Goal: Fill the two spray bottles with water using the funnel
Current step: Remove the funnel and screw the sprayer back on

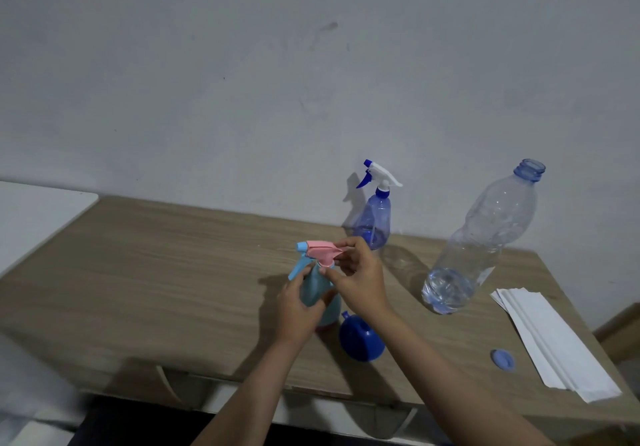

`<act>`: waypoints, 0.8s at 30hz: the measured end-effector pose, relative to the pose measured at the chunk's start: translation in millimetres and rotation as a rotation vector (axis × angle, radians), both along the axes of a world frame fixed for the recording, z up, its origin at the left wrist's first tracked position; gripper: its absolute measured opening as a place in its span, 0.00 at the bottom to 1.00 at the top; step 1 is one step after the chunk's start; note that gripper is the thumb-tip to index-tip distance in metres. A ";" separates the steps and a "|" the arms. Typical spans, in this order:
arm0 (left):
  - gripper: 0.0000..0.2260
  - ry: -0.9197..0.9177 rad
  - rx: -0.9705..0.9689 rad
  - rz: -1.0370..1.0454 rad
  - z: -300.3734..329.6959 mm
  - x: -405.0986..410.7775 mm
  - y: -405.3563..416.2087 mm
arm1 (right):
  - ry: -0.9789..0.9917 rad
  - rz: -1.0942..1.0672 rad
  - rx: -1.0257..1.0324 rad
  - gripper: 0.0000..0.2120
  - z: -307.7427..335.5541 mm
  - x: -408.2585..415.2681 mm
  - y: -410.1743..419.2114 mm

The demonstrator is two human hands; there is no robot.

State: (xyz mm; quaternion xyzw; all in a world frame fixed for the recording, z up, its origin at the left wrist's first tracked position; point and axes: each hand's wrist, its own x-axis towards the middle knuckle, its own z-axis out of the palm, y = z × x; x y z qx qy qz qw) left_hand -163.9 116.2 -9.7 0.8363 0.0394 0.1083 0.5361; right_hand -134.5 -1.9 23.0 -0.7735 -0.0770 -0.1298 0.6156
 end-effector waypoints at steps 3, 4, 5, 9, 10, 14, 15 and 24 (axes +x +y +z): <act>0.25 -0.006 0.004 0.007 0.1 0.5 -0.3 | -0.005 -0.003 -0.004 0.20 -7.8 1.2 -1.7; 0.25 0.000 0.010 0.008 0.1 0.4 -0.3 | -0.008 -0.001 -0.014 0.20 -9.8 2.0 -2.0; 0.24 -0.001 0.021 0.011 0.6 0.0 -0.3 | -0.017 -0.002 -0.027 0.21 -11.5 2.5 -2.3; 0.23 -0.044 0.061 0.007 -1.9 0.7 1.0 | 0.031 -0.023 -0.033 0.26 -15.1 7.1 -0.3; 0.24 -0.043 0.066 -0.003 -2.4 0.6 1.1 | 0.074 -0.002 -0.035 0.28 -17.1 9.6 -1.6; 0.24 -0.050 0.057 -0.009 -3.4 1.3 1.8 | 0.195 0.118 -0.029 0.14 -26.9 19.4 -8.2; 0.24 -0.052 0.058 -0.008 -3.9 1.4 1.7 | 0.202 0.115 0.002 0.11 -28.6 20.3 -9.0; 0.23 -0.053 0.054 -0.019 -6.7 2.1 2.1 | 0.211 0.219 0.081 0.14 -33.8 21.1 -15.5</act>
